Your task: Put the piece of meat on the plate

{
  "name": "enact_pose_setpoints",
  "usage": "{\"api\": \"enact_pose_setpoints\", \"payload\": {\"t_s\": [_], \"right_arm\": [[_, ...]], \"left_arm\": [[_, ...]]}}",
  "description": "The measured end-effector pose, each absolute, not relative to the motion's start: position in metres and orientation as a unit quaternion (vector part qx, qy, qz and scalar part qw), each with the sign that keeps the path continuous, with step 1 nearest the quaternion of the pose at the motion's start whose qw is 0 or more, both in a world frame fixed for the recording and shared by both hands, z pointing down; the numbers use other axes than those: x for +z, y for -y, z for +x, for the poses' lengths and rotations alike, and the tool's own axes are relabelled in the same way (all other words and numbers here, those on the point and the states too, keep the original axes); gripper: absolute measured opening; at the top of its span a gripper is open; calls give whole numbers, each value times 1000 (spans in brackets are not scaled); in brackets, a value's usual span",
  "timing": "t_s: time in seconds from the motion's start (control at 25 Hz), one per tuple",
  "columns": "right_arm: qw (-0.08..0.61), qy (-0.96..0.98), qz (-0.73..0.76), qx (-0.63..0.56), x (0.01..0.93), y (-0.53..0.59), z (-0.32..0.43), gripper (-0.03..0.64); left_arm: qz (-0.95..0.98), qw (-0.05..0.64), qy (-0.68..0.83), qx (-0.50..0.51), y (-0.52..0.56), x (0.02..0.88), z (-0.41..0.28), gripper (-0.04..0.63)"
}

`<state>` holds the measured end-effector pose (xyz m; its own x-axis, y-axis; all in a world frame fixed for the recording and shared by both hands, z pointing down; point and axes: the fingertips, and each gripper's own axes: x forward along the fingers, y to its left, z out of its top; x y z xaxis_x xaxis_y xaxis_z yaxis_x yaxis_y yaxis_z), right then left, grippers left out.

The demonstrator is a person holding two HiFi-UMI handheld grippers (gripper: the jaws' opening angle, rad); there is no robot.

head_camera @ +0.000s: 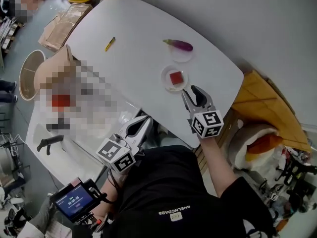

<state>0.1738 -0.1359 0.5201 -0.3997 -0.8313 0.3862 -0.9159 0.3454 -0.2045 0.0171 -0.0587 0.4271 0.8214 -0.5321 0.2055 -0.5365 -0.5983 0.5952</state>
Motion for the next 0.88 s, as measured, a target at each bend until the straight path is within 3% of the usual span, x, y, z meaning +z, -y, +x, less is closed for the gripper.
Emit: {"api": "enact_pose_setpoints", "payload": {"t_s": [0.88], "right_arm": [[-1, 698, 684, 211, 466, 16, 218, 144]], "left_arm": [[942, 324, 77, 50, 56, 423, 107, 18]]}}
